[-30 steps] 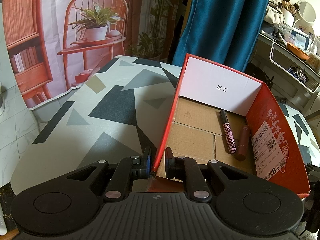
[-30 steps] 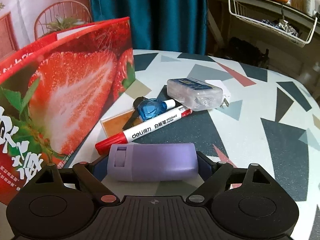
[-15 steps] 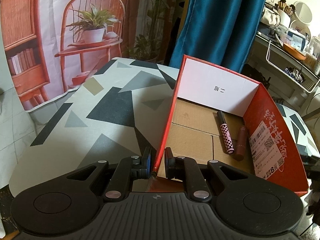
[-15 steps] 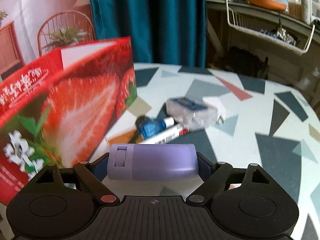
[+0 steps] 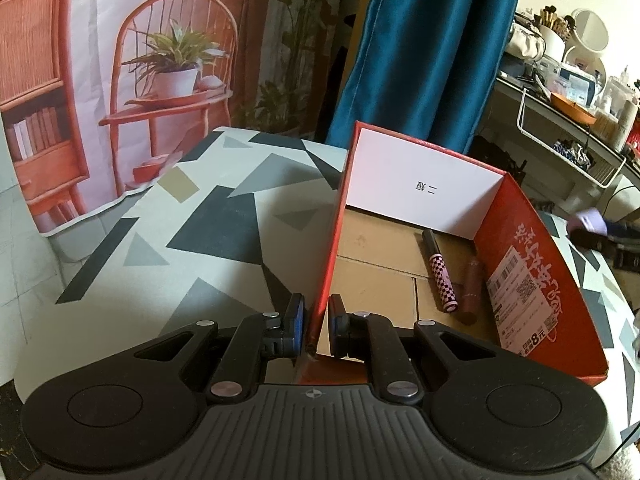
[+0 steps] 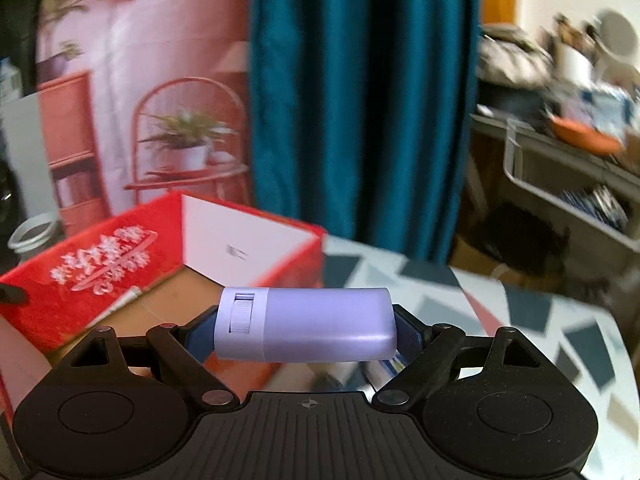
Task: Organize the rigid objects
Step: 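Carry the lilac case into the red box and release it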
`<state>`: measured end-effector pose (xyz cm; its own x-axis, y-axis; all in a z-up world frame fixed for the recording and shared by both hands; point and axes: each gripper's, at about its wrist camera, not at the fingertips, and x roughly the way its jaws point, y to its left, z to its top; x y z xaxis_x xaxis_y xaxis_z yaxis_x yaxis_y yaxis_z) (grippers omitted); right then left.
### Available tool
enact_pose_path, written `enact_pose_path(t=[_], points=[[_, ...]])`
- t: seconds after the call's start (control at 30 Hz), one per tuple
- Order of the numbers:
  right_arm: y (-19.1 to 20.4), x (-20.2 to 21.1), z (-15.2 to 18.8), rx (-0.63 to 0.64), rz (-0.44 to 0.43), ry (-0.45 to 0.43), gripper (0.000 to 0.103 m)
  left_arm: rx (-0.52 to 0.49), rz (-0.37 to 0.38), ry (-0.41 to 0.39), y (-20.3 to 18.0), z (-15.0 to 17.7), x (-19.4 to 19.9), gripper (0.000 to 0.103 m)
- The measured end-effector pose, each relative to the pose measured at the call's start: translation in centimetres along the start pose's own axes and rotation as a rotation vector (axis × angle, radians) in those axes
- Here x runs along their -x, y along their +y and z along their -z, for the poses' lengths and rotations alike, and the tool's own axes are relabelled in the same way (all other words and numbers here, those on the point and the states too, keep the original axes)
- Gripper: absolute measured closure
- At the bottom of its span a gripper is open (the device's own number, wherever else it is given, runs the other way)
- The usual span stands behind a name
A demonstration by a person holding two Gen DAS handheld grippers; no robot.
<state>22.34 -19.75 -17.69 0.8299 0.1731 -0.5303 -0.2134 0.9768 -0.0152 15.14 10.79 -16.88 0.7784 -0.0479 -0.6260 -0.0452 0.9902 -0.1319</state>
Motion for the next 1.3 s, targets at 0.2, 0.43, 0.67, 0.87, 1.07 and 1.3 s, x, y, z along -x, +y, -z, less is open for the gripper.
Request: enact_pose_path(t=[0.2,0.43,0.67,0.87,1.07,1.3], points=[[3.7,-2.6,-2.3,0.188,-0.116,0.040,0.019,-0.003,0.000,0.003,0.1,0.1,0.0,0.090],[8.2,-5.3,-2.6,0.374,-0.193,0.117,0.020,-0.006,0.000,0.003,0.1,0.1,0.0,0.090],[9.0,-6.3,-1.5,0.381,-0.250,0.193,0.019,-0.005,0.004,0.004,0.1,0.0,0.0,0.090],[9.5,-6.1,-1.0,0.405,-0.262,0.202,0.019,0.000,0.002,0.004,0.2,0.0,0.0,0.090],[9.3,-5.9,-1.1,0.395,-0.233,0.179,0.020,0.002,0.001,0.009,0.3,0.0,-0.1,0.090],[7.2,-3.9,-2.1,0.326,-0.192,0.089,0.030,0.006,0.000,0.011,0.3,0.0,-0.2,0.090]])
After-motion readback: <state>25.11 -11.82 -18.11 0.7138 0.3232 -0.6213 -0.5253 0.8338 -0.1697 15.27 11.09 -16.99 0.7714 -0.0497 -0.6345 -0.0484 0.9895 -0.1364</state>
